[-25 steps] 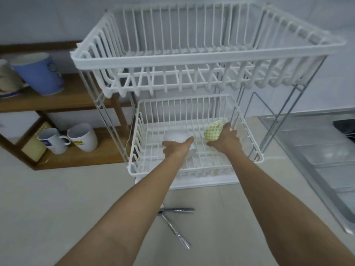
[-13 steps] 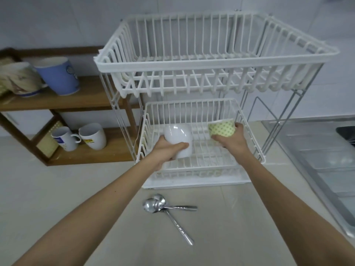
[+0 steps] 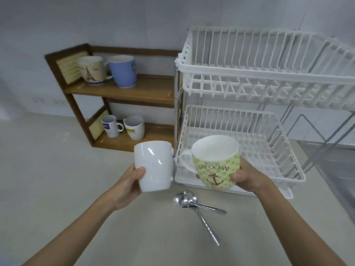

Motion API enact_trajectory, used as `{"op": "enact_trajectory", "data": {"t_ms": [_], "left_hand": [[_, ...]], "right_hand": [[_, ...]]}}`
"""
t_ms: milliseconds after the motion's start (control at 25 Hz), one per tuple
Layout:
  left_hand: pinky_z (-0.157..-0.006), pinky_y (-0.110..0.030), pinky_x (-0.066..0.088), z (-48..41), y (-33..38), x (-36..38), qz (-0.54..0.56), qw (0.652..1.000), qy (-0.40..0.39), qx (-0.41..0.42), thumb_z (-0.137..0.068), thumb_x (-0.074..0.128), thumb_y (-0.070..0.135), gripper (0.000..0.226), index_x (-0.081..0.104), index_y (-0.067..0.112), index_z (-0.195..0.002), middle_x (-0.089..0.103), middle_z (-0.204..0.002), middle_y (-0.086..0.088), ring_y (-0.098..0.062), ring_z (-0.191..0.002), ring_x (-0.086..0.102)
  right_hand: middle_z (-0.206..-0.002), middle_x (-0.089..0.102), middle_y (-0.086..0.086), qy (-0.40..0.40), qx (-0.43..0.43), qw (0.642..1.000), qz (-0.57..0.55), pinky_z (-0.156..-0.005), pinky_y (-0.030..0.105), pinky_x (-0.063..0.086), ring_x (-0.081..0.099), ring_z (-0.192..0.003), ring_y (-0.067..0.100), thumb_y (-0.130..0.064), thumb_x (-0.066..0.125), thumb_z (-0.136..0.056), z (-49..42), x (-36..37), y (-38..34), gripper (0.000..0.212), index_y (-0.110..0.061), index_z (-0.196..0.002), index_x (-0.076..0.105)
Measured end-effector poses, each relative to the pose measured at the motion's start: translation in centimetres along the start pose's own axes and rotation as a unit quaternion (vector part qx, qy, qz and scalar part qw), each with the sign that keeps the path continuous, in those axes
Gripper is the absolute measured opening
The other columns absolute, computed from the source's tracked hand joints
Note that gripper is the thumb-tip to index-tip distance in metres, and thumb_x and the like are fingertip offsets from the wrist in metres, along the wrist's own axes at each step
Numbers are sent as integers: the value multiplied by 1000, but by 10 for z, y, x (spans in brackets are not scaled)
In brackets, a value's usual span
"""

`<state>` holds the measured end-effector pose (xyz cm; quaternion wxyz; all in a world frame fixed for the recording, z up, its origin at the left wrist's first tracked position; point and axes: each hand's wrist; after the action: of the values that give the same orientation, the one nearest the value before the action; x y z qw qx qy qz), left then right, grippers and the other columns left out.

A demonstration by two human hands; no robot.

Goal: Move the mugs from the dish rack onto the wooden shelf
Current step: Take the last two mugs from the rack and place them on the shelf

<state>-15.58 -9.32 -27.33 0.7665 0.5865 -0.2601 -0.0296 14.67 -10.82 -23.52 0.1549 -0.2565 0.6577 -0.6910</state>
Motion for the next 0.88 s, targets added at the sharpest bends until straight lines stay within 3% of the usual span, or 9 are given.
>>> {"op": "enact_trajectory", "data": {"t_ms": [80, 200, 280, 400, 480, 600, 680, 880], "left_hand": [[-76, -41, 60, 10, 5, -25, 76, 996, 40, 16, -35, 91, 53, 103, 50, 19, -124, 71, -113, -8, -27, -102, 68], [-79, -42, 59, 9, 22, -57, 78, 988, 122, 55, -54, 79, 61, 95, 45, 21, -133, 68, -120, -7, -26, -110, 65], [-72, -38, 60, 4, 35, -76, 32, 980, 181, 71, -68, 63, 60, 77, 45, 23, -134, 69, -118, -3, -21, -105, 67], [-70, -37, 59, -8, 48, -101, -30, 969, 230, 87, -79, 65, 46, 59, 47, 25, -131, 64, -123, -5, -22, -107, 64], [-66, -34, 59, -19, 58, -112, -47, 964, 244, 95, -80, 71, 32, 51, 49, 27, -125, 64, -120, -4, -22, -107, 63], [-68, -34, 59, -38, 71, -123, -74, 962, 242, 100, -74, 79, 24, 52, 54, 25, -120, 66, -115, -3, -21, -104, 65], [-72, -36, 59, -49, 76, -132, -89, 962, 237, 103, -70, 81, 26, 59, 54, 22, -122, 66, -115, -3, -19, -103, 65], [-85, -48, 57, -74, 82, -153, -113, 960, 246, 78, -70, 78, 44, 68, 47, 23, -127, 61, -119, -3, -21, -106, 61]], "right_hand": [[-121, 65, 2, -8, -17, 999, 29, -86, 36, 53, 60, -114, 23, -44, 88, -53, -21, 30, -8, 96, -14, -132, 42], [-129, 54, 20, 22, -58, 997, 38, -88, 45, 52, 55, -118, 33, -42, 92, -43, -66, 70, -13, 117, -5, -137, 33], [-129, 53, 19, 49, -94, 993, 44, -85, 43, 54, 55, -118, 33, -31, 92, -43, -97, 94, -15, 108, -15, -136, 37], [-120, 60, 0, 126, -134, 982, 45, -75, 34, 56, 60, -113, 21, -24, 87, -45, -142, 125, -20, 81, -45, -114, 49], [-117, 58, -4, 192, -141, 970, 48, -72, 31, 57, 59, -110, 16, -28, 86, -45, -172, 138, -27, 82, -42, -114, 44], [-112, 50, -14, 310, -157, 931, 113, -68, 13, 52, 53, -102, 1, -32, 85, -49, -219, 140, -42, 88, -33, -119, 33], [-106, 46, -17, 381, -159, 898, 152, -63, 9, 49, 50, -96, 0, -30, 86, -53, -248, 131, -54, 88, -31, -120, 29], [-119, 54, 5, 519, -70, 808, 269, -84, 38, 50, 55, -109, 24, -41, 84, -58, -301, 93, -73, 95, -16, -130, 28]]}}
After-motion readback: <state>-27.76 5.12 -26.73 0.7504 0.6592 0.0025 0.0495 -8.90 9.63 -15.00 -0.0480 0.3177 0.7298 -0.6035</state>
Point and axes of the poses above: each hand's wrist, its own z-axis away from the middle knuckle, its own x-axis out of the palm, y = z × x
